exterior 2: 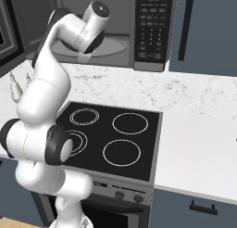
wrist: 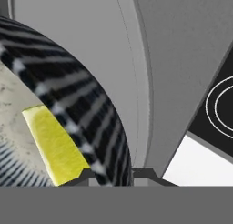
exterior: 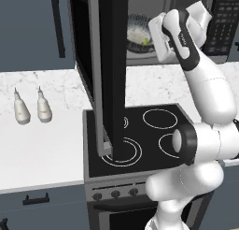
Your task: Pick the lemon wedge from the sink and place it in the bowl. Then pick the bowl and place it in the microwave. Then close the microwave door and press the start button.
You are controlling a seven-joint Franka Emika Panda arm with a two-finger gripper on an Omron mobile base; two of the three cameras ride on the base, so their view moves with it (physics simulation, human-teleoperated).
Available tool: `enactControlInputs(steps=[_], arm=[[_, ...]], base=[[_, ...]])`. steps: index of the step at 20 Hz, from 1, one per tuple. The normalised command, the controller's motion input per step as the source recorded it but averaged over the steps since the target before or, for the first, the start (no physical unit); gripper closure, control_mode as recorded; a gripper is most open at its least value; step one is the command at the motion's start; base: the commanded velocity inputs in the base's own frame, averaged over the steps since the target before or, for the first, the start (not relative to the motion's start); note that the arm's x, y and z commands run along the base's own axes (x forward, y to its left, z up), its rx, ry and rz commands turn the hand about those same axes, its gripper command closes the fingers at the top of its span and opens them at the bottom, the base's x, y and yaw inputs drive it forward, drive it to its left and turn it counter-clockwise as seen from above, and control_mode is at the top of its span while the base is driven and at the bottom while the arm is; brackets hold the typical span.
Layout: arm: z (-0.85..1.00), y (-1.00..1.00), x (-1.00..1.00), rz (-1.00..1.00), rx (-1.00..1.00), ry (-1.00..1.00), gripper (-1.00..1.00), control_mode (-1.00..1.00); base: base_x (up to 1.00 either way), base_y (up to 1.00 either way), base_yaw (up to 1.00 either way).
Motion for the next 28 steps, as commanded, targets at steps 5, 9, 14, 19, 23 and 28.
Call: enactControlInputs(steps=[5,9,14,19,23,28], arm=[[0.0,0.0,-0.25,0.0,0.0,-0.07,-1.0,-1.0],[0.0,0.0,-0.6,0.0,0.0,-0.23,-1.0,-1.0],[0.0,0.0,-0.75,0.01,0.0,-0.26,-1.0,-1.0],[-0.05,0.0,-0.79,0.01,0.0,-0.12,-1.0,-1.0],[-0.2,0.0,-0.34,0.02,-0.03,-0.01,-1.0,-1.0],[-0.13,0.0,-0.07,0.01,-0.2,-0.01,-1.0,-1.0]], base=[[0.0,0.0,0.0],[0.0,0.0,0.0],[0.0,0.0,0.0],[0.0,0.0,0.0],[0.0,0.0,0.0],[0.0,0.0,0.0]])
